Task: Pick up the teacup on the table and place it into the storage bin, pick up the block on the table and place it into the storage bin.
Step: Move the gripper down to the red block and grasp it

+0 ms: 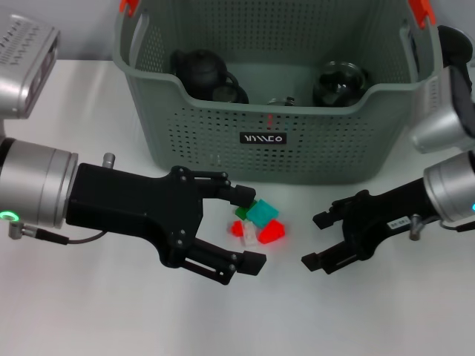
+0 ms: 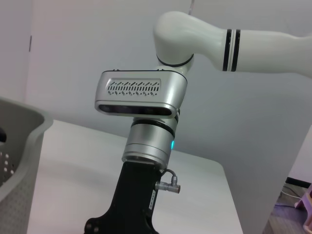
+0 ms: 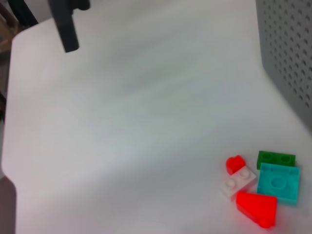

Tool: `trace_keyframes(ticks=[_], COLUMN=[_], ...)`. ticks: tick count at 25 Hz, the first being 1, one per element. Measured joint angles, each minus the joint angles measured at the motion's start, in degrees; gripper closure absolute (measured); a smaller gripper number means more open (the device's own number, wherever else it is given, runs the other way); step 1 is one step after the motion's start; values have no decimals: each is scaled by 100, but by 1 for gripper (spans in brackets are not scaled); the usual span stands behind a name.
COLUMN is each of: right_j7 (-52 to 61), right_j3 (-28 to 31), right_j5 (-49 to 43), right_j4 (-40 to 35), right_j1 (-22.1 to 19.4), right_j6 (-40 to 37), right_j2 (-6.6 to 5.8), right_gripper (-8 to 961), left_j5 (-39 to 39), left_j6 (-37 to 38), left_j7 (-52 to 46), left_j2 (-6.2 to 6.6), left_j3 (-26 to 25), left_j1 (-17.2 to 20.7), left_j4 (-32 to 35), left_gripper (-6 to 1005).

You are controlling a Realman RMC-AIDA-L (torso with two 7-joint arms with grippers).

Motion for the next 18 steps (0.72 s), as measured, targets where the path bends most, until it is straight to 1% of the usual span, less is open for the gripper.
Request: trace_keyframes(ticks=[12, 18], right_j7=[2, -19], right_j3=[-492, -1090], right_j5=[106, 519], right_j4=[615, 835], right_j1=[317, 353], right_j6=[924, 1387], right_j2=[42, 44], right_gripper=[41, 42], left_j5=[-14, -20], left_j6=[-43, -130], left_j7=[11, 14], left_j2=[18, 16], left_j3=[-16, -16], left_j1=[-71, -87], left_j4=[-104, -126], left_gripper=[47, 47])
